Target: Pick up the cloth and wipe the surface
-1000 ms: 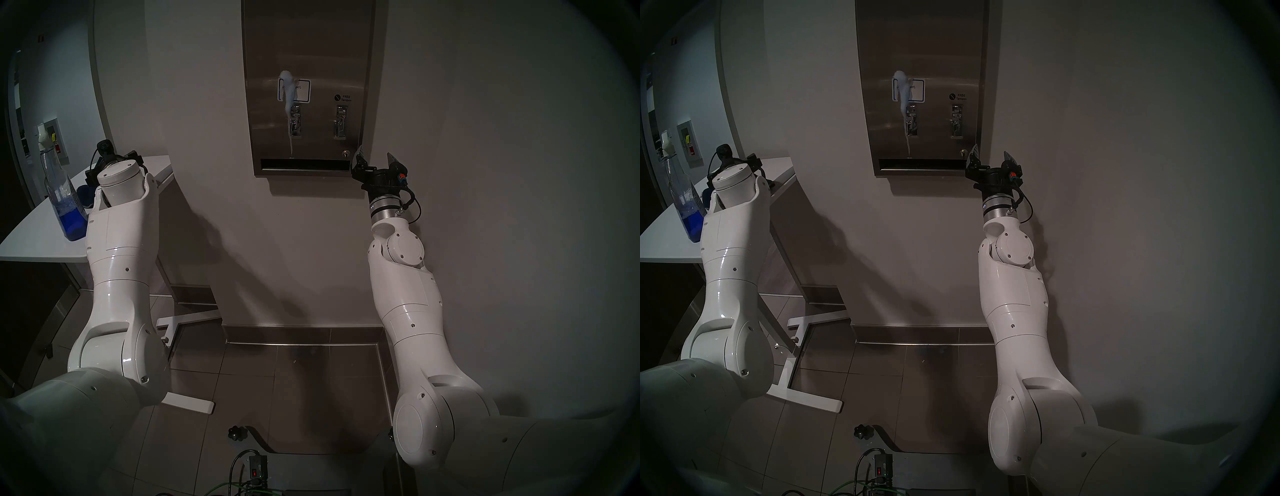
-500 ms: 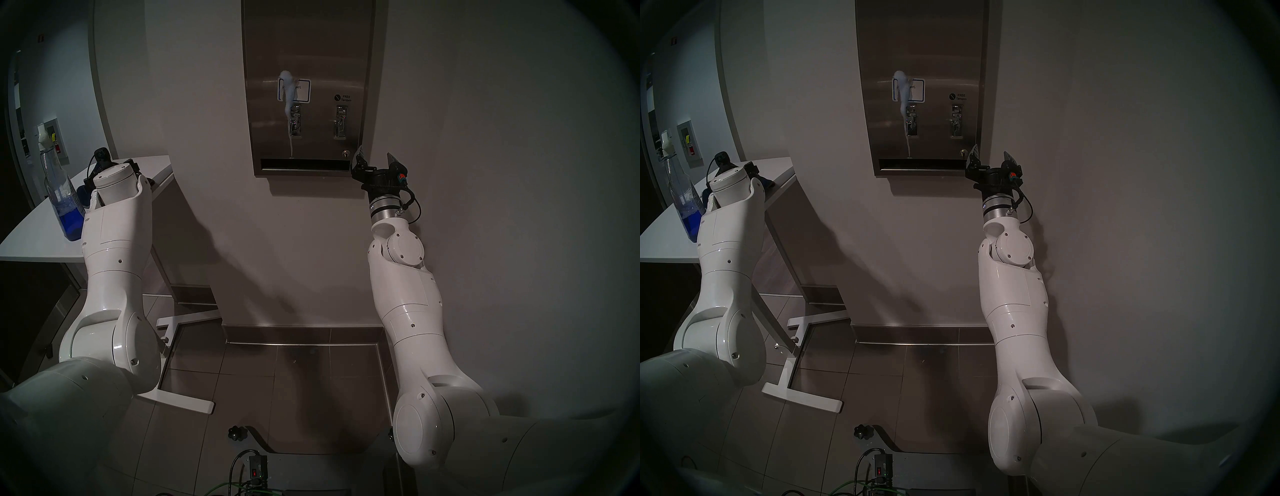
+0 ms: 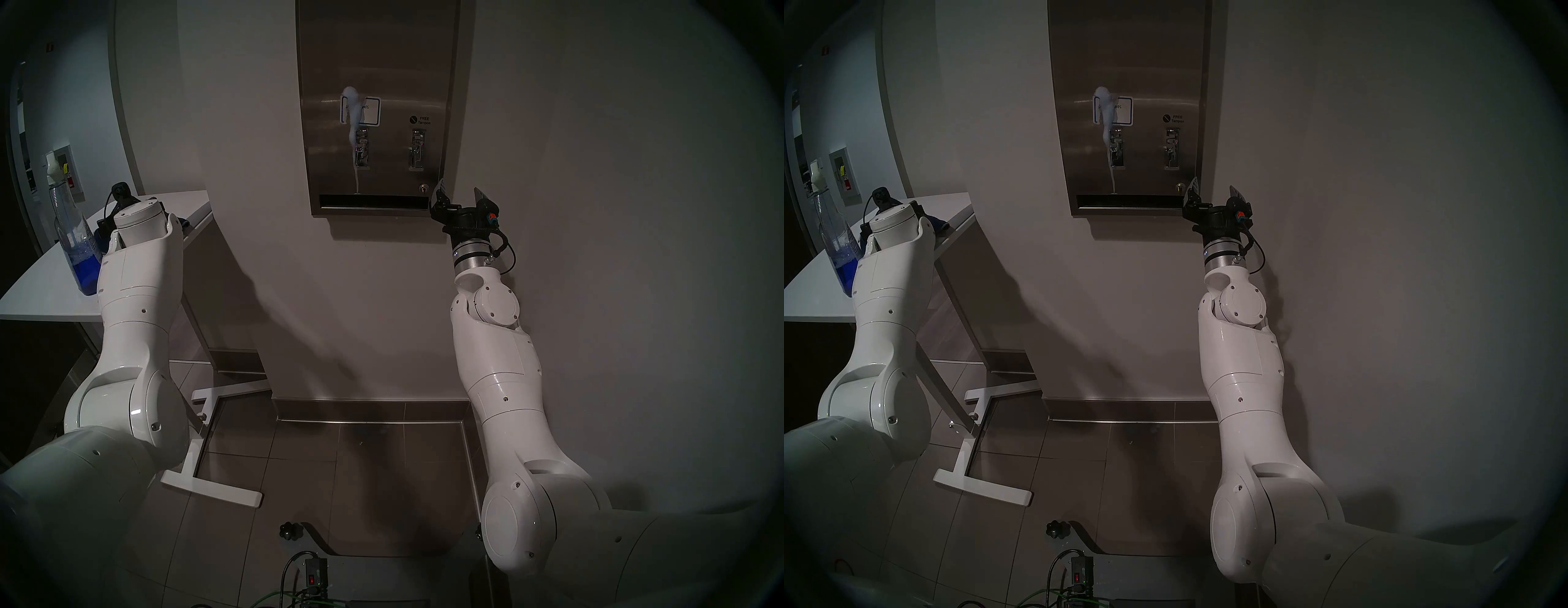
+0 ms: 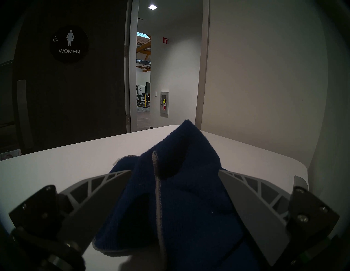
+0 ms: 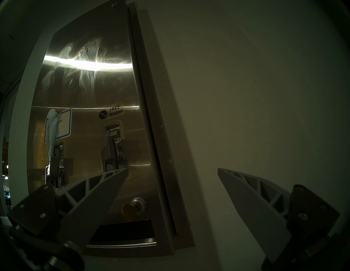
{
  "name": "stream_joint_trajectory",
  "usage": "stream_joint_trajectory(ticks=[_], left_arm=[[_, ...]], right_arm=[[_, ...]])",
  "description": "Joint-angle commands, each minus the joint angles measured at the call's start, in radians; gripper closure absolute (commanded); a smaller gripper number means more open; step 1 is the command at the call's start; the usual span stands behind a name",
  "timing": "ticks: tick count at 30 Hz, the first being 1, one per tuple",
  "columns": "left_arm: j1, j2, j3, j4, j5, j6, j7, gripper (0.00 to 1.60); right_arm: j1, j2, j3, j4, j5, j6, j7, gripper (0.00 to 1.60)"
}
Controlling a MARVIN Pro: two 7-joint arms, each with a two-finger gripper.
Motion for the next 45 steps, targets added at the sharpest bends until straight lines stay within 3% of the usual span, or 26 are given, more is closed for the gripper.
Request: stream_joint_trajectory(ticks=[1, 8, 9, 10, 12, 23, 36, 38, 45], left_arm=[[-0.082, 0.011, -0.007, 0.021, -0.003, -0.029, 0.012, 0.00], [-0.096, 0.018, -0.013, 0.075, -0.008, -0.051, 0.016, 0.00], [-0.098, 0.018, -0.014, 0.080, -0.008, -0.055, 0.016, 0.24], [-0.099, 0.019, -0.014, 0.087, -0.008, -0.059, 0.016, 0.60], [-0.098, 0.018, -0.014, 0.092, -0.007, -0.069, 0.013, 1.60], [-0.085, 0.004, -0.015, 0.062, -0.011, -0.124, -0.012, 1.60], [-0.142, -0.033, 0.089, -0.088, 0.009, -0.245, -0.089, 1.60], [-0.156, -0.034, 0.097, -0.073, 0.011, -0.262, -0.095, 1.60], [-0.137, -0.040, 0.127, -0.163, 0.005, -0.334, -0.144, 1.60]], right_arm=[[0.033, 0.001, 0.001, -0.033, 0.003, -0.007, 0.001, 0.00], [0.033, 0.001, 0.001, -0.033, 0.003, -0.007, 0.001, 0.00], [0.033, 0.001, 0.001, -0.033, 0.003, -0.007, 0.001, 0.00], [0.033, 0.001, 0.001, -0.033, 0.003, -0.007, 0.001, 0.00], [0.033, 0.001, 0.001, -0.033, 0.003, -0.007, 0.001, 0.00], [0.033, 0.001, 0.001, -0.032, 0.002, -0.007, 0.001, 0.00], [0.033, 0.001, 0.001, -0.026, 0.001, -0.008, 0.001, 0.00], [0.034, 0.001, 0.001, -0.026, 0.001, -0.009, 0.001, 0.00], [0.035, 0.001, 0.001, -0.027, 0.001, -0.009, 0.001, 0.00]])
